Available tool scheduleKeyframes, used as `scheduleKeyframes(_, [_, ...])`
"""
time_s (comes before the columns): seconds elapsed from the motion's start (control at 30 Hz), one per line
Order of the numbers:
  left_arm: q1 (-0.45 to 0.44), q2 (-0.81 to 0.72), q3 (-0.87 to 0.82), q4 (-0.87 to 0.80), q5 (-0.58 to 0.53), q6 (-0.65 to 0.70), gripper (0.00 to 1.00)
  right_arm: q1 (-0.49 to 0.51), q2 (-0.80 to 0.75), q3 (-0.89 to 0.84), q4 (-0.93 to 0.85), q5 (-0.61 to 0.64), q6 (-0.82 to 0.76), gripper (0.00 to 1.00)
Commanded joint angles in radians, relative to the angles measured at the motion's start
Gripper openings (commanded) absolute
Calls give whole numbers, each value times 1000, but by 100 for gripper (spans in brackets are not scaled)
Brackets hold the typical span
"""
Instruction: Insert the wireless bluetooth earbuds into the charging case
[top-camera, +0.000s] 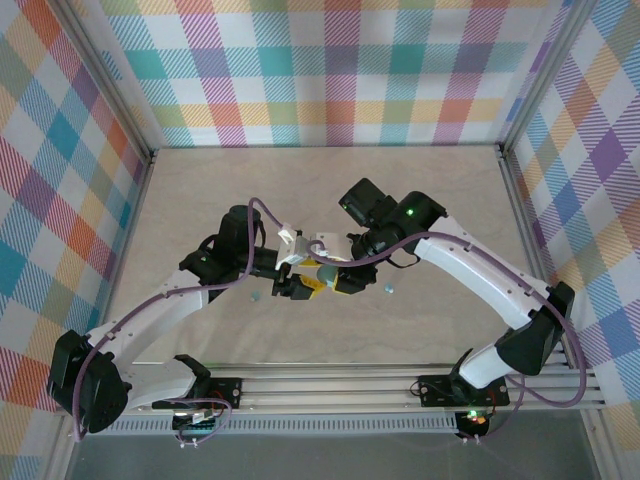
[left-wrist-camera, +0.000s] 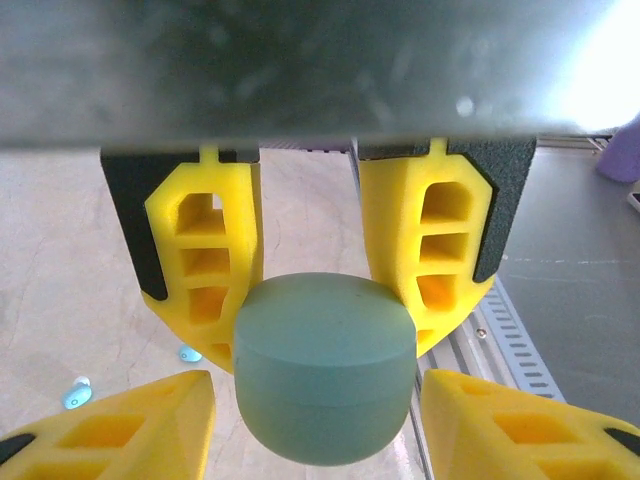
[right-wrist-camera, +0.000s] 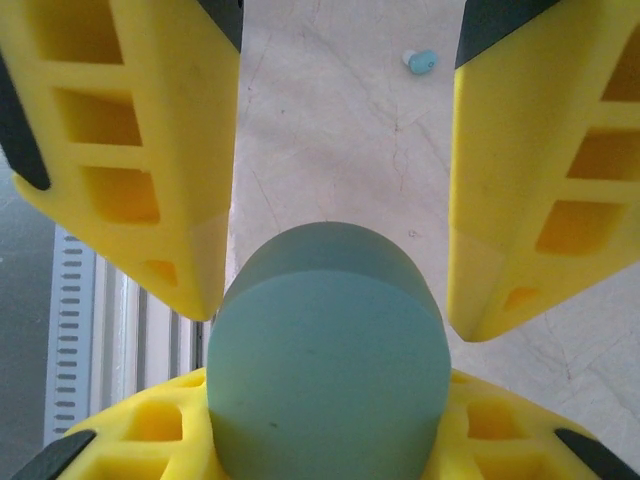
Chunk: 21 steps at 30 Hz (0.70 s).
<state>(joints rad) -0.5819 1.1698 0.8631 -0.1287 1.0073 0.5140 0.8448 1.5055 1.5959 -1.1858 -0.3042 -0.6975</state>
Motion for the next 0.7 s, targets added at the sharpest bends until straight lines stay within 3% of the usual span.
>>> scheduleKeyframes(0.0, [-12, 5, 25, -26, 29, 19, 54, 3, -20, 3, 16, -48, -32, 0])
scheduleKeyframes(0.4, [-11, 22, 41, -51, 57, 27, 28, 4, -7, 15, 42, -39, -23, 0])
scheduleKeyframes(0.47, [-12, 21, 39, -49, 54, 25, 25, 4, -12, 6, 66, -17, -7, 9])
scheduleKeyframes(0.57, [-8, 20, 23, -20, 34, -15, 24, 1, -39, -26, 132, 12, 16, 36])
scheduleKeyframes(0.67, [13, 12, -12, 64, 21, -102, 21, -15, -84, -65, 213, 30, 54, 51])
